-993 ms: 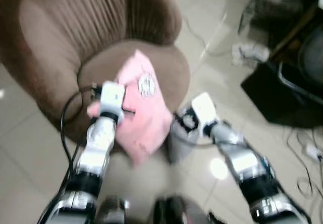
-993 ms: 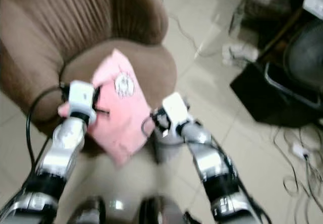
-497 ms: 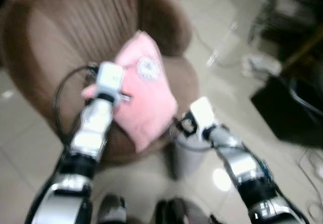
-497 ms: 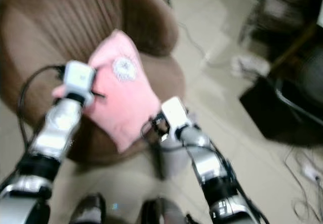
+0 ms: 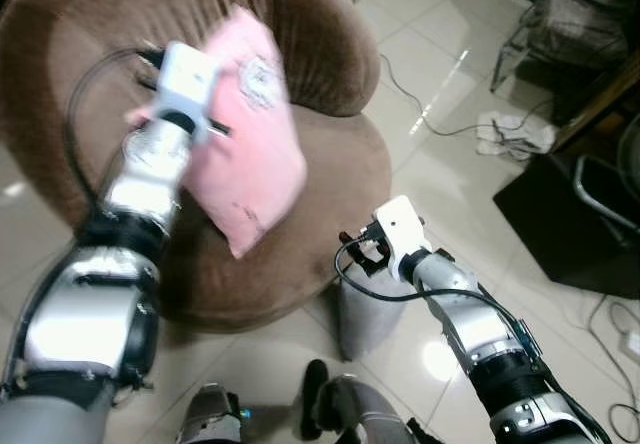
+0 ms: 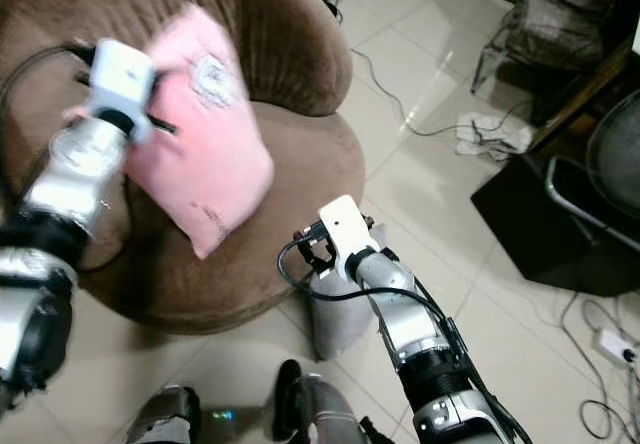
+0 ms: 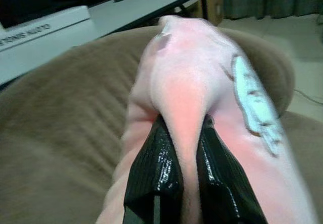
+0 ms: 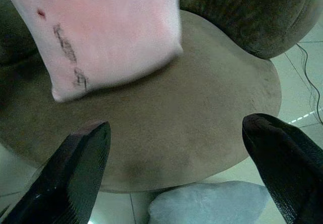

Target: Move the pillow to the sofa from floor

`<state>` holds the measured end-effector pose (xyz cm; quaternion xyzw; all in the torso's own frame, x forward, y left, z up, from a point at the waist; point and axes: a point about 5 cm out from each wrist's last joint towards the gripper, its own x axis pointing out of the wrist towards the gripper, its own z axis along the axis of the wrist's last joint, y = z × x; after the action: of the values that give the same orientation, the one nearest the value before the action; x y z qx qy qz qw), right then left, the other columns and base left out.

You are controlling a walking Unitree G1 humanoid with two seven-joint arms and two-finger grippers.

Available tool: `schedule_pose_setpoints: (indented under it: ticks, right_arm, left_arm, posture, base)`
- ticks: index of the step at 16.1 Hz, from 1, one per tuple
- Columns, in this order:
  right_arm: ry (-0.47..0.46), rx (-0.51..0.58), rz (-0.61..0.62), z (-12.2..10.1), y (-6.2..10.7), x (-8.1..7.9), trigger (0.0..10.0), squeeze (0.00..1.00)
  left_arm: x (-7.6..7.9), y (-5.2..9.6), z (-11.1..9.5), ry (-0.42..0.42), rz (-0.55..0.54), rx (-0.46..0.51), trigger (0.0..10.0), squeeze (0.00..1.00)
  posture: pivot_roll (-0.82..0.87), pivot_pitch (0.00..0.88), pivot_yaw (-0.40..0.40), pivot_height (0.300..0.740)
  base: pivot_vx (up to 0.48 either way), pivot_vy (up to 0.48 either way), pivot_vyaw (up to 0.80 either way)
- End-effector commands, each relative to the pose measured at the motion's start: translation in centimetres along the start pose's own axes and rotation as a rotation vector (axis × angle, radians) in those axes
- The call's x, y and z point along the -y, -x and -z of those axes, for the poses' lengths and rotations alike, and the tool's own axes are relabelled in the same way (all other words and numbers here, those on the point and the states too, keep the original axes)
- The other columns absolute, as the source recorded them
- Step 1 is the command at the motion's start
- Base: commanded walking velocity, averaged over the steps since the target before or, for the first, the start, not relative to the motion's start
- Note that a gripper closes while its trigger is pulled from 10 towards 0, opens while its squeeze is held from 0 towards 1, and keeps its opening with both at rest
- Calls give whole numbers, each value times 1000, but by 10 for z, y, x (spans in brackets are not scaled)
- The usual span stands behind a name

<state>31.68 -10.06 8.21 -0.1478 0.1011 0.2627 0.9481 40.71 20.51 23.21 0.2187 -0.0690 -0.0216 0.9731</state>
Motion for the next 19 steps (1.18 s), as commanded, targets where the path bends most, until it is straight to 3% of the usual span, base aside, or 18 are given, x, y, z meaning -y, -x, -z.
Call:
schedule_pose_setpoints:
  ticks: [1, 4, 7, 8, 9, 12, 14, 19]
  right_arm:
    - [-15, -17, 22, 7, 4, 5, 10000, 0]
    - [-28, -21, 41, 11, 8, 5, 10000, 0]
    - [-28, -26, 44, 12, 10, 6, 10000, 0]
    - [-28, -28, 45, 12, 10, 6, 10000, 0]
    - [-27, -28, 47, 12, 10, 6, 10000, 0]
    - [-24, -31, 53, 13, 13, 8, 10000, 0]
    - [-21, -34, 57, 14, 14, 10, 10000, 0]
    - [-13, -38, 53, 13, 14, 11, 10000, 0]
  left_arm:
    - [0, -4, -9, -28, 12, 26, 0, 0]
    - [-22, -4, 1, -95, -43, -72, 0, 0]
    - [-36, 1, 17, -107, -106, -188, 0, 0]
    - [-38, 3, 23, -111, -120, -221, 10000, 0]
    - [-42, 6, 28, -96, -150, -244, 10000, 1000]
    - [-46, 12, 40, -75, -198, -292, 10000, 1000]
    - [-53, 11, 34, -59, -235, -274, 10000, 1000]
    - [-86, 0, -18, -73, -350, -125, 10000, 1000]
  posture:
    - [-8, 216, -163, 740]
    - [-27, 216, -154, 740]
    - [-30, 216, -154, 740]
    - [-30, 216, -154, 740]
    - [-42, 218, -157, 740]
    - [-54, 222, -164, 740]
    - [-56, 223, -169, 740]
    - [-44, 224, -181, 740]
  base:
    - [0, 0, 0]
    - [0, 0, 0]
    - [0, 0, 0]
    - [0, 0, 0]
    - [0, 0, 0]
    - [0, 0, 0]
    - [0, 0, 0]
    - [0, 0, 0]
